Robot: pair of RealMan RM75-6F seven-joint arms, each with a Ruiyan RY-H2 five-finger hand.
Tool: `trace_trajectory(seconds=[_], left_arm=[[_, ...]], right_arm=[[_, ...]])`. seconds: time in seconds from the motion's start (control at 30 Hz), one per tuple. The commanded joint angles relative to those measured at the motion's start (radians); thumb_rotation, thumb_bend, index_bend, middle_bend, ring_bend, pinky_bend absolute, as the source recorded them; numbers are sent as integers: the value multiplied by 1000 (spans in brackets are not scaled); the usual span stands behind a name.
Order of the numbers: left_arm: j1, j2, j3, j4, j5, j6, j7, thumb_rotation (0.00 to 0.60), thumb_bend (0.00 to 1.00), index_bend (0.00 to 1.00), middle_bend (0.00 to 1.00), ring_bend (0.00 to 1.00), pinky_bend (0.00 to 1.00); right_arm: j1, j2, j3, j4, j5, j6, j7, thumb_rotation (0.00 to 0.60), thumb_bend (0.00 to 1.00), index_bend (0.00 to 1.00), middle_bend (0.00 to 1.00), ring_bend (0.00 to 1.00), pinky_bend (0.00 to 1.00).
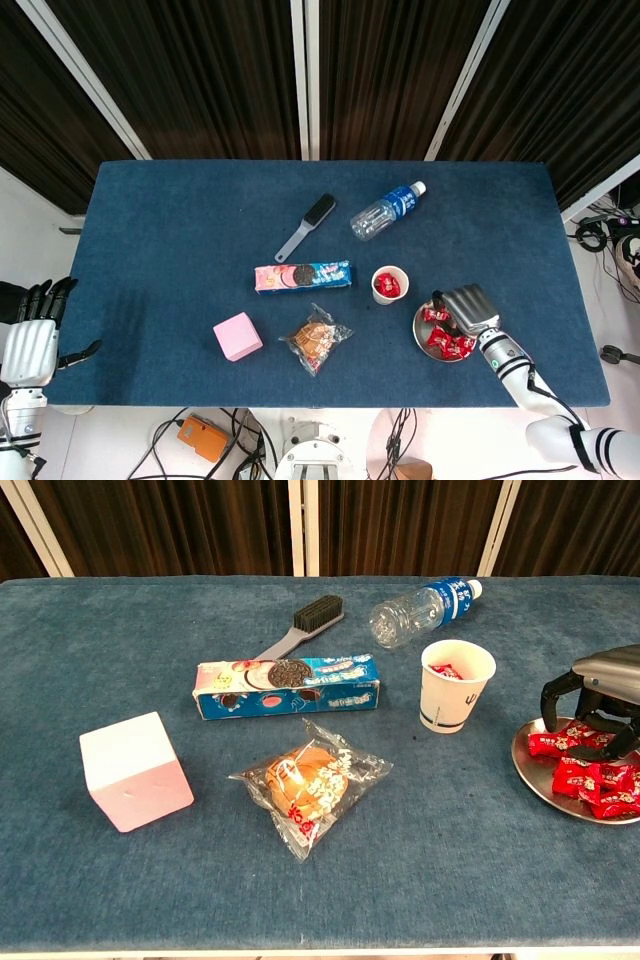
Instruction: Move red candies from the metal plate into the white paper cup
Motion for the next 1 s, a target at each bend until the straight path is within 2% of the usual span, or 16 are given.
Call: trace_trajectory(seconds=[0.03, 0.3, 0.7, 0.87, 1.0], left_arm=[[-1, -1, 0, 1, 1, -2, -1, 600, 20, 90, 87, 0, 0], [-3, -5, -1, 8, 0, -4, -6, 600, 20, 90, 87, 0, 0], [2, -12, 1, 25, 0, 0, -23, 600, 20, 90, 87, 0, 0], [5, -15, 1, 32, 2, 5, -30, 600, 19, 90, 87, 0, 0], [4, -14, 0, 33, 4, 7, -33, 600, 20, 90, 87, 0, 0]], right_arm=[[0, -5, -2, 5, -2, 0, 0, 600, 495, 521, 938, 1000, 1000], [0, -30, -3, 33, -6, 3, -1, 600, 495, 537, 937, 1000, 1000], [2, -57, 2, 56, -8, 9, -1, 600, 497, 662, 940, 1000, 1000], [-7, -27, 0, 22, -31, 35, 12, 600, 499, 669, 941, 1000, 1000], [-17, 34, 15, -50, -69, 85, 41, 600, 499, 672, 941, 1000, 1000]])
